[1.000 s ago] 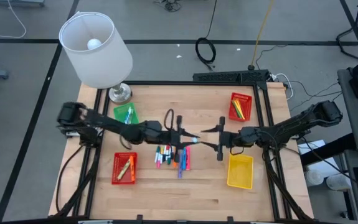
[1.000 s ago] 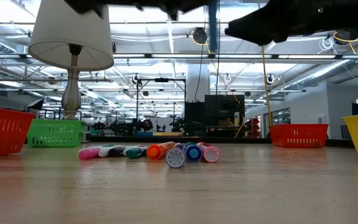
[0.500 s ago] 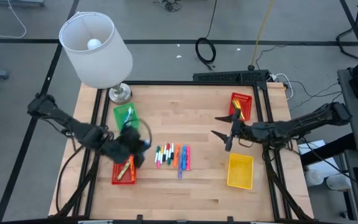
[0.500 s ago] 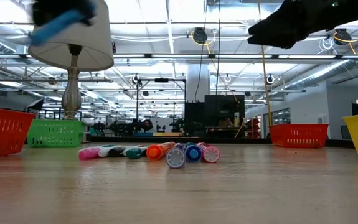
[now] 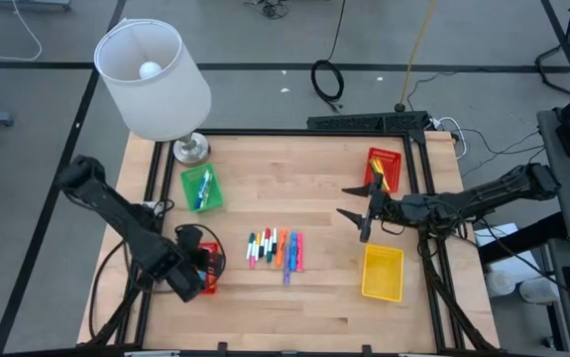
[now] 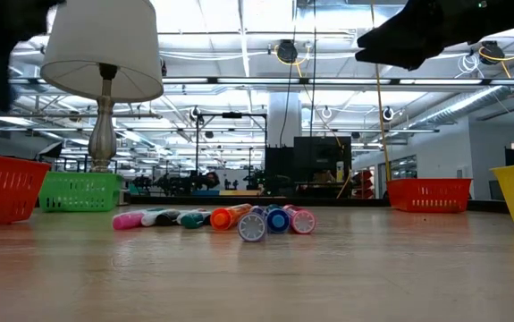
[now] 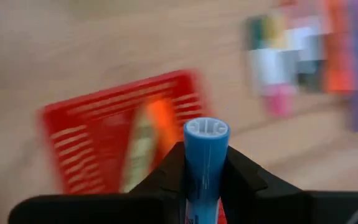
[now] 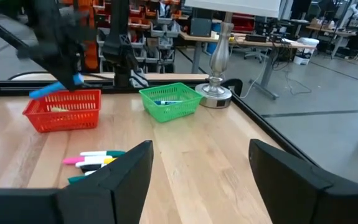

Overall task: Pick & Place Markers
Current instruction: Put the right blue highlighter pen into the bottom red basket, then put the pink highlighter pen into the bottom red basket

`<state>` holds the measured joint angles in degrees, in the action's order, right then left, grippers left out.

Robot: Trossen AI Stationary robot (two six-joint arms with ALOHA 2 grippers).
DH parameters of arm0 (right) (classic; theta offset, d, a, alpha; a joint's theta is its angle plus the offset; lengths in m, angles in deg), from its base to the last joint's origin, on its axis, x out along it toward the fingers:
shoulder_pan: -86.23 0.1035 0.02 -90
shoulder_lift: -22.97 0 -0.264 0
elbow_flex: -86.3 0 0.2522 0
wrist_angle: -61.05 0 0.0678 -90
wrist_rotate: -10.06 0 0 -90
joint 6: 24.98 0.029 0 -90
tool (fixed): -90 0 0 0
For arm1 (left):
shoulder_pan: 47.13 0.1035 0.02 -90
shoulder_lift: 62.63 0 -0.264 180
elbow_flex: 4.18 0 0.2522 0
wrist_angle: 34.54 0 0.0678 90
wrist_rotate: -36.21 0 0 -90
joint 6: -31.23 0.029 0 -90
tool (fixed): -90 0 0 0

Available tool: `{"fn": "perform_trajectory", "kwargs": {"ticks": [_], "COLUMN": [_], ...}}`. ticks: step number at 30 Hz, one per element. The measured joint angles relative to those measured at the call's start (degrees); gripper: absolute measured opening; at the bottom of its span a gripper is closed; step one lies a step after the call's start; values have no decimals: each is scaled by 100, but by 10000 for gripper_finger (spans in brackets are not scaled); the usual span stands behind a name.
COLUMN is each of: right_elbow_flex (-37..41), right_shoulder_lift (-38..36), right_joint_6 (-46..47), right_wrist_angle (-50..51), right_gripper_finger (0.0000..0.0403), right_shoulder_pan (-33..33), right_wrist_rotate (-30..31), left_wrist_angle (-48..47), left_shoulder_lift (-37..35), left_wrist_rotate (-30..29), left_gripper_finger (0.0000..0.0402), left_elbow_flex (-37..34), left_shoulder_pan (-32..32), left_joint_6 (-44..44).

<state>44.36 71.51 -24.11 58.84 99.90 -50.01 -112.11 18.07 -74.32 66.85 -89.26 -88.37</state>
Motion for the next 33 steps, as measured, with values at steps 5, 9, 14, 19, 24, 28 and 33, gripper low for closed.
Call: {"fn": "perform_trajectory", "kwargs": {"ticks": [5,9,14,19,24,28,33], "right_elbow_flex": [0,0,0,0,0,-2,-220], "right_shoulder_lift": [4,0,0,2,294,978,1989], "right_joint_6": [0,-2,-2,-44,-153,-184,-510], "right_wrist_angle": [0,-2,-2,-2,-485,-1243,-1310], "right_gripper_finger": [251,251,251,251,251,251,251], "right_shoulder_pan": [0,0,0,0,-4,0,0], "right_wrist_rotate": [0,0,0,-12,-467,-908,-929], "left_wrist_angle": [-567,-594,-562,-532,324,1374,3247], "left_shoulder_lift": [447,485,485,470,428,143,-216], "left_wrist_rotate": [716,729,745,297,-2011,-3220,-3309], "left_gripper_finger": [82,132,176,199,203,204,204], "left_elbow_flex": [-1,0,0,2,19,22,22], "left_shoulder_pan": [16,21,22,20,-82,-8,227], "left_joint_6": [-653,-387,-191,723,2978,4505,6871]}}
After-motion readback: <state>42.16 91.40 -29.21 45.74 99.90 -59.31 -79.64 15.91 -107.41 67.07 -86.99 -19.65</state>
